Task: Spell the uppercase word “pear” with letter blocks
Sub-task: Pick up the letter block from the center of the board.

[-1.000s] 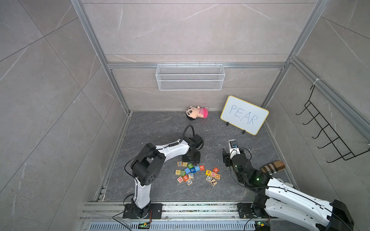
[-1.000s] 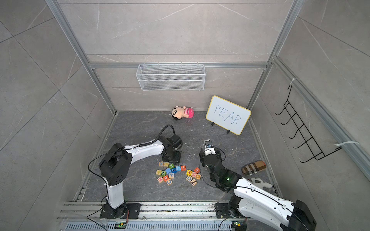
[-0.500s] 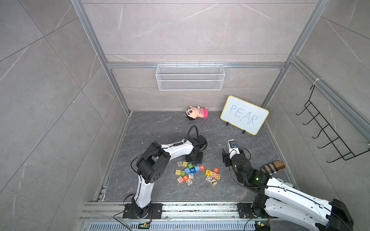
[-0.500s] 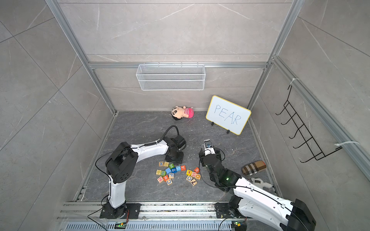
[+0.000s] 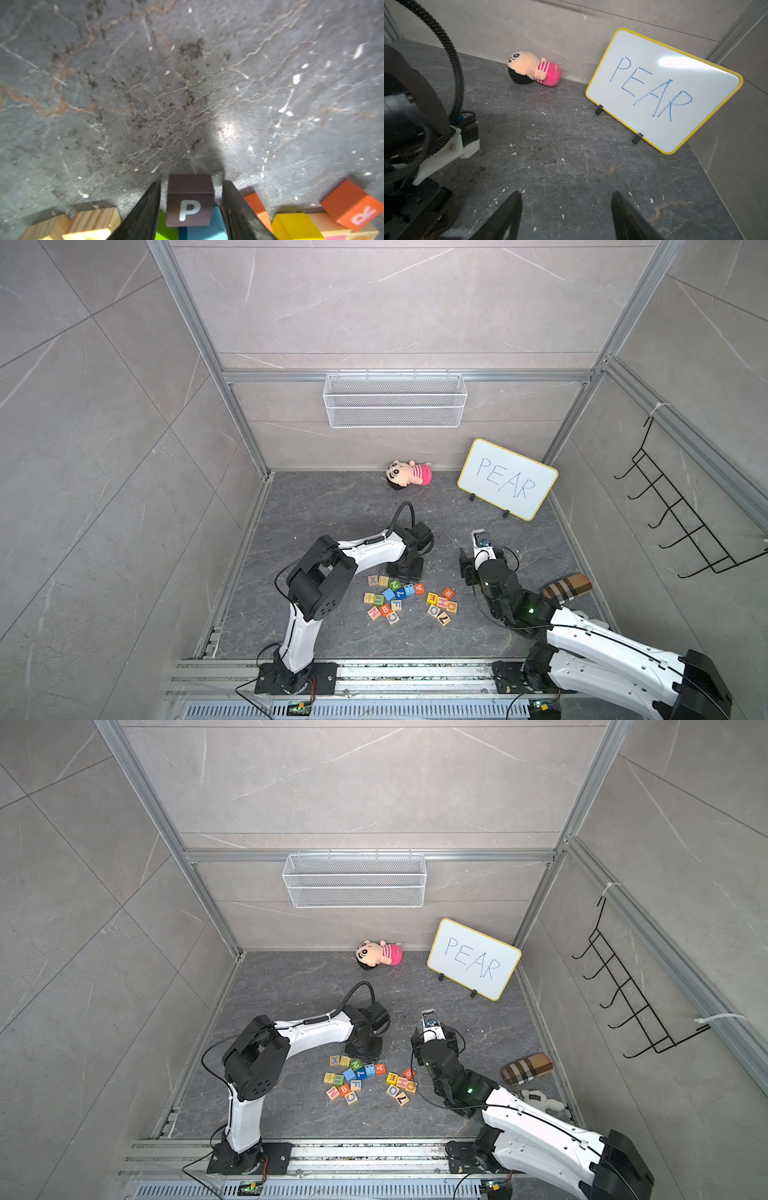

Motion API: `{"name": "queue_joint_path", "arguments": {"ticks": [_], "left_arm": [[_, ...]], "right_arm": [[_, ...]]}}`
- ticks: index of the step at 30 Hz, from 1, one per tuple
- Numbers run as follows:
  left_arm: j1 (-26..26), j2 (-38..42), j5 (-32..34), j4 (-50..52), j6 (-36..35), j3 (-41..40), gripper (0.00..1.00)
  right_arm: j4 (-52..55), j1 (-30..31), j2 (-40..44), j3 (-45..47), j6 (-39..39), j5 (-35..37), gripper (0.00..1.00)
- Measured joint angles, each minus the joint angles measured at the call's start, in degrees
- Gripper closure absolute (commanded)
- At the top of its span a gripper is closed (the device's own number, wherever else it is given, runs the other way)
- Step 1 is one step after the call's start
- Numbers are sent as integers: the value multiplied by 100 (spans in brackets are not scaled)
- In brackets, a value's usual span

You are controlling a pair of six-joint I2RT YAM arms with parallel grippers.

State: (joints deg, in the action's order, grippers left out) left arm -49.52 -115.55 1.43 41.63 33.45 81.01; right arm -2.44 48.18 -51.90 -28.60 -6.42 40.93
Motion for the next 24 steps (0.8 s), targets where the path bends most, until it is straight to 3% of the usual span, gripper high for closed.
{"name": "queue_joint_path", "arguments": {"ticks": [4, 6, 14, 24], "left_arm": [[-31, 0, 61, 39, 0, 0, 50], [-39, -4, 105, 48, 2, 2, 57], [-72, -11, 146, 76, 4, 2, 59], [-74, -11, 151, 74, 9, 2, 70]], "right_arm": [[-26, 0, -2, 0, 2, 0, 29], [-44, 0, -2, 0, 4, 0, 29], [-83, -4, -66, 0, 42, -2, 28], [-85, -4, -125, -2, 66, -2, 27]]}}
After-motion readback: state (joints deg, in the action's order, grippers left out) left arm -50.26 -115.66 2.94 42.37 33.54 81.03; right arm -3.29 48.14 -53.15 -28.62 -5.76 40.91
